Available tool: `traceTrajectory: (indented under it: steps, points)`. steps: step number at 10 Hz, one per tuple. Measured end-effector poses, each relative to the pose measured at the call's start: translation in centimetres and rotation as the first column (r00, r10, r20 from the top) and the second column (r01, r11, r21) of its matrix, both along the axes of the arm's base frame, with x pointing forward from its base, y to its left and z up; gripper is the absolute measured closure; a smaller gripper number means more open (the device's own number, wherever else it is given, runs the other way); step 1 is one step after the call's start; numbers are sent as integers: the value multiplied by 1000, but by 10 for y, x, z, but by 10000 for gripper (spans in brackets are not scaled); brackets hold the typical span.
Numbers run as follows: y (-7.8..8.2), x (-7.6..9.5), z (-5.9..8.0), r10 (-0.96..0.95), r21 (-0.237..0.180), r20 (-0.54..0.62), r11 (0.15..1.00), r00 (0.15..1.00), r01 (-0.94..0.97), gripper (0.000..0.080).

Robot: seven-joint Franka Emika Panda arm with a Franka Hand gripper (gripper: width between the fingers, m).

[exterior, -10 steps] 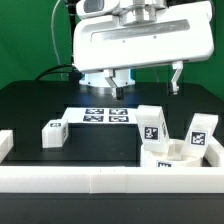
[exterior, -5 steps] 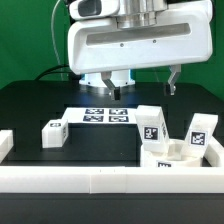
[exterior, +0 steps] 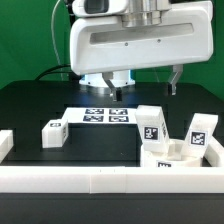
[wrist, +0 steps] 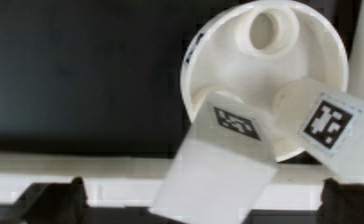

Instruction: Assemble stool

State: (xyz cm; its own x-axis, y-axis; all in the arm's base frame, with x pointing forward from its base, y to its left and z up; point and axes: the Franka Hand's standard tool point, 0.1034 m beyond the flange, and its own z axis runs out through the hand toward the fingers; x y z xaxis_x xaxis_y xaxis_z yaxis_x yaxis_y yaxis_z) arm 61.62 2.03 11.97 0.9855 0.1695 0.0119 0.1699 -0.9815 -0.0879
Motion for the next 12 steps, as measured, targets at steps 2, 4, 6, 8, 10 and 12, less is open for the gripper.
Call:
traceTrajectory:
  steps: [2,4,6,8,10,12]
  points:
    - [17,10,-2,281,-16,43,960,959,-281,151]
    - [14,10,-3,400,-24,49,916,915,-399,151]
    - [12,10,-3,510,-30,55,860,858,-509,151]
    - [15,12,-4,617,-42,59,787,785,-615,151]
    - [17,15,-13,732,-47,59,681,678,-731,151]
    - [16,16,-21,742,-62,68,671,667,-739,151]
